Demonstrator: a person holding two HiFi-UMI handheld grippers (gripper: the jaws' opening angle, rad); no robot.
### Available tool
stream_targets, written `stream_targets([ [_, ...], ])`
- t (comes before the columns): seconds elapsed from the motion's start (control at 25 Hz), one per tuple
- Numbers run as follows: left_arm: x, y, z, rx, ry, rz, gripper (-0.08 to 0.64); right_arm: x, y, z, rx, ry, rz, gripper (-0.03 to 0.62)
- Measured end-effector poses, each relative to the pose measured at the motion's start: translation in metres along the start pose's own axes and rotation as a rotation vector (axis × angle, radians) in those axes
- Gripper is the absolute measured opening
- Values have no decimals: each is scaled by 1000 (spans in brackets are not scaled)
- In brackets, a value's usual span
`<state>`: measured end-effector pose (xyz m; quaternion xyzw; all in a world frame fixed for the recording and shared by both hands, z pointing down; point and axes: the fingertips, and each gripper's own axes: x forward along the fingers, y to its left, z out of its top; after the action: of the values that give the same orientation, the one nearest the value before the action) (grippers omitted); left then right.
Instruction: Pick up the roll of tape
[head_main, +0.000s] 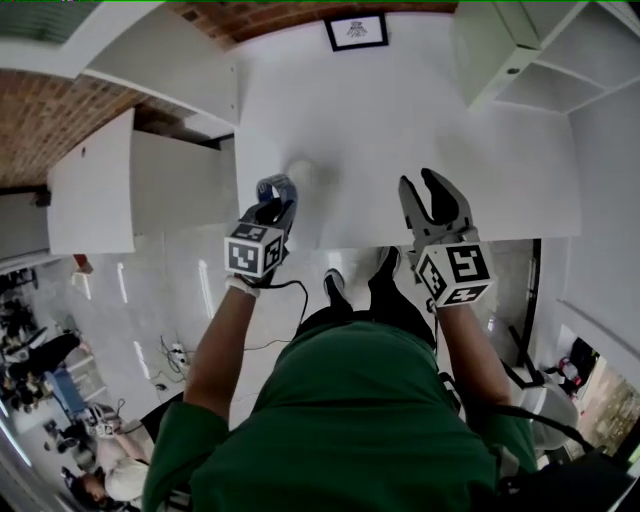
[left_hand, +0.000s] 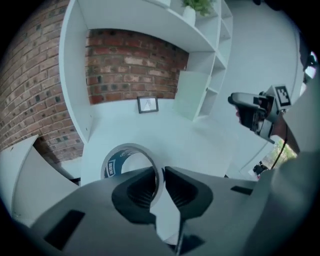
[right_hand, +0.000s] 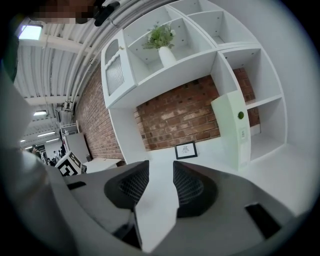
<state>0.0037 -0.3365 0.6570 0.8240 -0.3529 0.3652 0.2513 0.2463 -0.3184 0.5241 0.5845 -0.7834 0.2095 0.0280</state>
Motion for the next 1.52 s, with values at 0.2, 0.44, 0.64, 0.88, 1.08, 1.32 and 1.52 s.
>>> stream_targets([
  [0.2,-42,-10,26,-31,-155,-43,72,-4,33,14,-46,-21,25,164],
  [0.44,-96,-12,56,-81,-329,-86,72,-14,74,36,-107,-63,32,163],
  [0.64,-141,-13,78,-72,-446,-92,71,-25,105,58,-151,-111,37,163],
  [0.88,-192,-13,103,-61,-590,-89,71,-36,132,84,-191,-168,30,161],
  [1.08,-226,-12,116,-51,-674,-91,71,-44,153,101,-214,-209,20,154],
  [1.32,-260,-15,132,-32,-761,-94,67,-54,168,121,-237,-263,-7,130],
  [1.52,-290,-11,141,6,-846,-41,67,-61,175,134,-255,-299,-23,130],
])
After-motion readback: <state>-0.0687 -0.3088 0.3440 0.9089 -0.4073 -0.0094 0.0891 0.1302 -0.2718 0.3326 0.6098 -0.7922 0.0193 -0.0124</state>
